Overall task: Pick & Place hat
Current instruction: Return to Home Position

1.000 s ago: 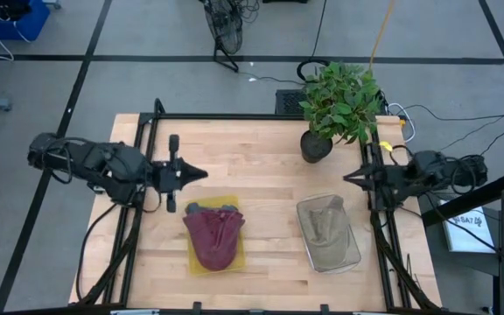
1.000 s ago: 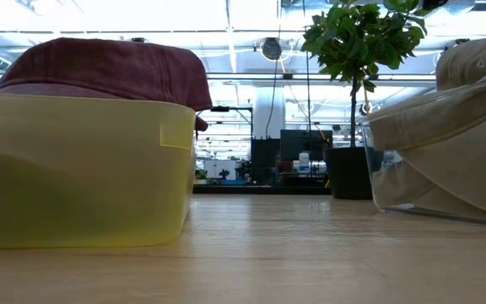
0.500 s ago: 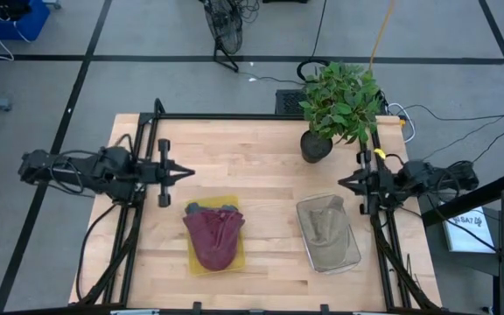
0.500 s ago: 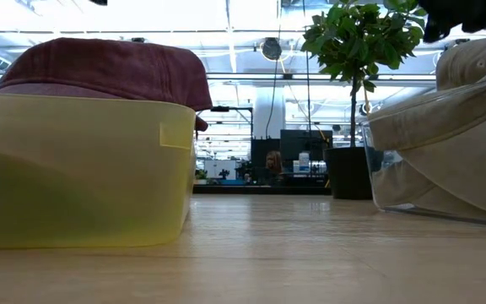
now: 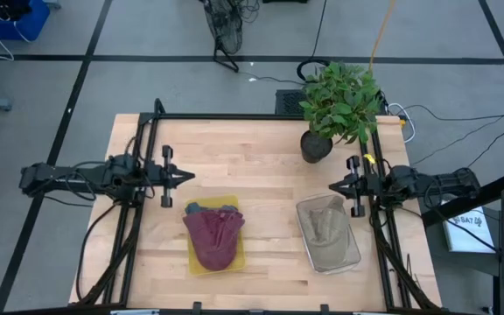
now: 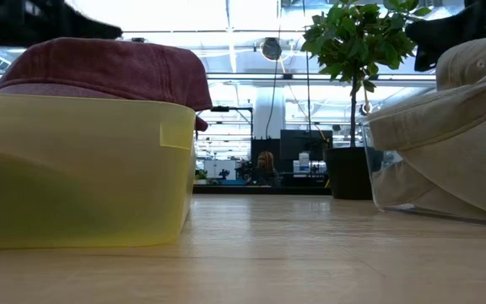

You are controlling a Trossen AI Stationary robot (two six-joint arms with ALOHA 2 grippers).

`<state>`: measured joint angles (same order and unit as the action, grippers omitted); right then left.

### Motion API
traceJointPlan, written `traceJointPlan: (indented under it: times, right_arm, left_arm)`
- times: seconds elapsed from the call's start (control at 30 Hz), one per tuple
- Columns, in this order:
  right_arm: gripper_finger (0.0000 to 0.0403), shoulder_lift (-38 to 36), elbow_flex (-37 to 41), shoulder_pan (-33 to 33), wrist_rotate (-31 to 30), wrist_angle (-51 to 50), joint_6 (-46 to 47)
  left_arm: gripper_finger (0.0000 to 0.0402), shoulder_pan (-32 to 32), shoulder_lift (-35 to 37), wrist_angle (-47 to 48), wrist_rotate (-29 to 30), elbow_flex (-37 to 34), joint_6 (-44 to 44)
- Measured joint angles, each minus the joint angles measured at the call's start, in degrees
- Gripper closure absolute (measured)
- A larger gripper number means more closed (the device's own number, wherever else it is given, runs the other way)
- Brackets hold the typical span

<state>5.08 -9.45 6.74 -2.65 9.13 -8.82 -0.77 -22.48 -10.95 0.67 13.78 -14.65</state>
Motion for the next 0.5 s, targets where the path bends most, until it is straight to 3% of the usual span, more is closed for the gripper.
traceJointPlan:
  times: [0.5]
  right_arm:
    - [0.0403, 0.0, 8.2, -7.0, 1.5, 6.1, 5.2]
  left_arm:
    - [0.0400, -4.4, 0.9, -9.7, -2.7, -13.2, 0.0]
